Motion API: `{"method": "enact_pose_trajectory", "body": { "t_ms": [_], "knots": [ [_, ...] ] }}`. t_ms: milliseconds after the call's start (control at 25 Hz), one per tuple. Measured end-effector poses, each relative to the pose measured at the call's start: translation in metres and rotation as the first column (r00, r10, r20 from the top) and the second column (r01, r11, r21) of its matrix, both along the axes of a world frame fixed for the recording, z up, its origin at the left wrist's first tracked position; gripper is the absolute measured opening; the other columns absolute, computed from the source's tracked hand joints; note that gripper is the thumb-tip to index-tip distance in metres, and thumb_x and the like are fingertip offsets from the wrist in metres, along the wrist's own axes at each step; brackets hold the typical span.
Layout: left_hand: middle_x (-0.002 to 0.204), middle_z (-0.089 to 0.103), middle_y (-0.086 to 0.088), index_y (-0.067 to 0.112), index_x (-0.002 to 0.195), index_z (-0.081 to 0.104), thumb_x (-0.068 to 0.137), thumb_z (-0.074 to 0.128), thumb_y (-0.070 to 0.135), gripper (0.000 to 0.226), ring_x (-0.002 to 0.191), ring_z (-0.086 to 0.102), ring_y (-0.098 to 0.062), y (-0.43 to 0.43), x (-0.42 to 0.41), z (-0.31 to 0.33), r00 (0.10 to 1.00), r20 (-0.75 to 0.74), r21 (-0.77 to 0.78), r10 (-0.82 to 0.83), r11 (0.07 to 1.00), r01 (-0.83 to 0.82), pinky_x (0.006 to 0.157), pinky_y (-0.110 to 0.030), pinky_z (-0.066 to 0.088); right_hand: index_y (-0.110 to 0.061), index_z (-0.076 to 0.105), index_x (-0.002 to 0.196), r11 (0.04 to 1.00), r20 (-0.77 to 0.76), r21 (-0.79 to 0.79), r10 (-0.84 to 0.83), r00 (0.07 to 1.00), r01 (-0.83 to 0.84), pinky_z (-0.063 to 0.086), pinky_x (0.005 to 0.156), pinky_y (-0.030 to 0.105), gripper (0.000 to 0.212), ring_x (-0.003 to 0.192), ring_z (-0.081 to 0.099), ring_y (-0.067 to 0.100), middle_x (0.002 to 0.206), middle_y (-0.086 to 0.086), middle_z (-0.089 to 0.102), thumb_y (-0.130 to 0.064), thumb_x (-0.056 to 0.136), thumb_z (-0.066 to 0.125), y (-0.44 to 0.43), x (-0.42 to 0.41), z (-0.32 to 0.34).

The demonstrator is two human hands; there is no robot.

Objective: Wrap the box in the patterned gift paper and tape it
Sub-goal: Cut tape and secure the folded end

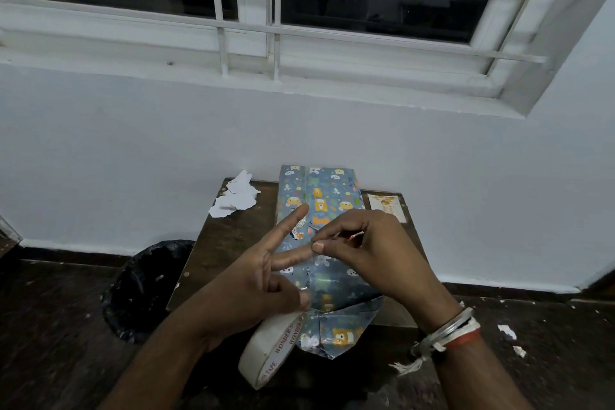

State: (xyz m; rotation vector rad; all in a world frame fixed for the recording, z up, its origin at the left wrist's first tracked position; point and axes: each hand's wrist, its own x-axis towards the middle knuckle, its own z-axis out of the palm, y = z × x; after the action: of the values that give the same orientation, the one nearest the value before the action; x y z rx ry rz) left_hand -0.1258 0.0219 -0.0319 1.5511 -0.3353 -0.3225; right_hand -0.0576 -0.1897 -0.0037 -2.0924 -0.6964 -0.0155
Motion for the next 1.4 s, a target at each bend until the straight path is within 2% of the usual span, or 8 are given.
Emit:
{"method": "enact_pose_trajectory", "body": {
  "t_ms": [320,520,640,760,880,1000,1240,1400],
  "knots": [
    [0.148,0.058,0.0,0.053,0.155,0.019,0.089,0.065,-0.016,0.106,0.052,0.047,0.002,-0.006,-0.019,-0.003,0.998,-0.009,-0.071,-0.063,0.996,0.062,0.072,-0.022,0.051,-0.023,0.074,0.09,0.996,0.235,0.047,-0.081,0.969,0.072,0.042,0.079,0.014,0.006,0.09,0.063,0.001,0.089,-0.021,0.066,-0.018,0.093,0.074,-0.004,-0.037,-0.021],
    [0.144,0.061,-0.004,0.044,0.15,0.039,0.08,0.074,-0.013,0.097,0.075,0.064,0.003,0.004,-0.034,-0.008,0.997,-0.072,-0.115,0.012,0.993,-0.02,0.08,-0.027,0.055,-0.025,0.072,0.096,0.935,0.05,0.289,-0.228,0.972,0.205,0.055,0.088,0.031,0.008,0.098,0.07,0.012,0.098,-0.012,0.074,-0.018,0.098,0.068,-0.013,-0.065,-0.027],
    [0.143,0.062,0.003,0.04,0.142,0.05,0.076,0.077,-0.001,0.083,0.083,0.063,-0.01,0.01,-0.043,-0.019,0.993,-0.076,-0.097,0.089,0.991,-0.097,0.086,-0.034,0.054,-0.029,0.072,0.119,0.967,0.164,0.175,-0.216,0.962,0.188,0.055,0.093,0.034,0.026,0.109,0.067,0.009,0.114,-0.017,0.071,-0.016,0.097,0.07,-0.029,-0.092,-0.055],
    [0.144,0.06,0.008,0.04,0.132,0.059,0.074,0.083,0.007,0.071,0.086,0.051,-0.028,0.013,-0.048,-0.03,0.992,-0.073,-0.035,0.107,0.993,-0.11,0.086,-0.036,0.055,-0.041,0.042,0.152,0.986,0.259,-0.045,-0.143,0.955,0.16,0.049,0.099,0.027,0.07,0.111,0.06,0.006,0.12,-0.019,0.063,-0.022,0.093,0.075,-0.046,-0.115,-0.088],
    [0.14,0.064,0.008,0.032,0.131,0.059,0.078,0.081,-0.003,0.067,0.082,0.053,-0.025,0.01,-0.047,-0.03,0.985,-0.068,-0.004,0.156,0.988,-0.157,0.081,-0.031,0.056,-0.047,0.016,0.16,0.949,0.379,-0.243,-0.098,0.92,0.202,0.05,0.082,0.027,0.098,0.092,0.056,0.01,0.096,-0.017,0.06,-0.029,0.088,0.08,-0.049,-0.128,-0.11],
    [0.139,0.065,0.006,0.027,0.133,0.056,0.085,0.074,-0.012,0.065,0.074,0.058,-0.014,0.006,-0.043,-0.028,0.98,-0.047,0.011,0.195,0.981,-0.195,0.076,-0.027,0.055,-0.039,0.012,0.162,0.914,0.552,-0.337,-0.005,0.834,0.228,0.043,0.076,0.025,0.116,0.09,0.057,0.014,0.097,-0.012,0.069,-0.024,0.078,0.09,-0.043,-0.127,-0.13],
    [0.147,0.055,0.011,0.046,0.127,0.06,0.087,0.074,-0.006,0.067,0.063,0.044,-0.022,0.005,-0.038,-0.037,0.979,0.01,0.055,0.206,0.977,-0.206,0.076,-0.032,0.053,-0.03,0.014,0.163,0.921,0.697,-0.344,0.119,0.707,0.184,0.047,0.096,0.028,0.091,0.11,0.056,0.018,0.118,-0.003,0.067,-0.009,0.09,0.065,-0.028,-0.11,-0.143],
    [0.151,0.051,0.012,0.049,0.129,0.058,0.087,0.073,-0.005,0.07,0.064,0.037,-0.026,0.004,-0.034,-0.041,0.983,0.031,0.077,0.18,0.98,-0.182,0.072,-0.033,0.049,-0.031,0.014,0.163,0.9,0.656,-0.386,0.114,0.746,0.202,0.051,0.083,0.029,0.097,0.102,0.061,0.017,0.118,-0.003,0.067,-0.007,0.085,0.065,-0.025,-0.102,-0.14]
  ]
}}
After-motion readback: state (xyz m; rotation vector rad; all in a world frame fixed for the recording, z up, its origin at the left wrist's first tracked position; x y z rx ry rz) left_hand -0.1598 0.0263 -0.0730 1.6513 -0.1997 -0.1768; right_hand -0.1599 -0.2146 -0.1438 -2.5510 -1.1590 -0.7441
